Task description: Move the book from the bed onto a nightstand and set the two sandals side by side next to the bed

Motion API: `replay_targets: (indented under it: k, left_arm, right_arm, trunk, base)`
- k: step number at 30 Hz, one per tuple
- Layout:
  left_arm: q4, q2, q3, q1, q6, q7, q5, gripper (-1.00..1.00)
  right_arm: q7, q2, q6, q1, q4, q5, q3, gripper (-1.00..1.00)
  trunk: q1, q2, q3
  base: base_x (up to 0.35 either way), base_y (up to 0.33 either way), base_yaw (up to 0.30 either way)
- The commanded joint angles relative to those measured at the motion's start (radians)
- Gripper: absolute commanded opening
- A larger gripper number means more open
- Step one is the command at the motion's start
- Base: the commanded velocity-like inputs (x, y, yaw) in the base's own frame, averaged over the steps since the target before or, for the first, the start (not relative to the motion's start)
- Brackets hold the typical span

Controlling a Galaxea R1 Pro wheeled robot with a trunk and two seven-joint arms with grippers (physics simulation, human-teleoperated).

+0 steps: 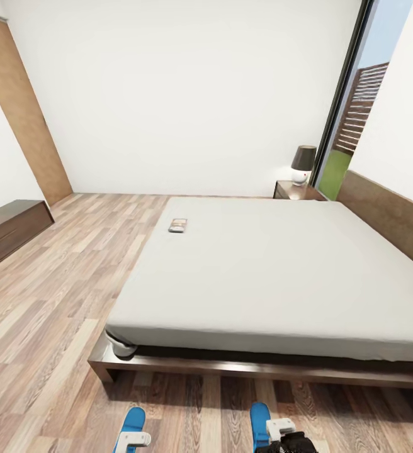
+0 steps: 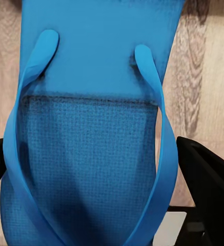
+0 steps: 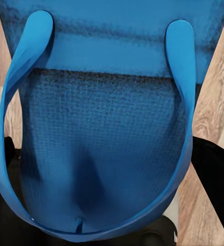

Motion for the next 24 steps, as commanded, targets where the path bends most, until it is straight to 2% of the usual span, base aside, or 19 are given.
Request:
replay_targets:
  k: [1, 7, 14, 24]
  left_arm:
    - [0.0, 0.0, 0.008, -0.001, -0.003, 0.004, -0.012, -1.0]
    - [0.0, 0.0, 0.008, -0.001, -0.004, 0.005, -0.012, -1.0]
    - [0.0, 0.0, 0.008, -0.001, -0.005, 0.005, -0.012, -1.0]
    - [0.0, 0.0, 0.008, -0.001, -0.002, 0.005, -0.012, -1.0]
  right_arm:
    - [0.006, 0.0, 0.024, 0.002, -0.028, 0.01, 0.001, -1.0]
    - [0.007, 0.001, 0.092, 0.005, -0.093, 0.01, 0.003, -1.0]
    - [0.009, 0.001, 0.109, 0.006, -0.113, 0.01, 0.004, -1.0]
    - [0.03, -0.002, 0.159, 0.033, -0.203, 0.01, 0.002, -1.0]
  trunk:
    - [0.004, -0.008, -0.004]
    - [0.027, -0.05, -0.023]
    - [0.054, -0.099, -0.045]
    - [0.092, -0.169, -0.076]
  base:
    - [0.0, 0.0, 0.0]
    - [0.0, 0.0, 0.0]
    - [0.0, 0.0, 0.0]
    - [0.0, 0.0, 0.0]
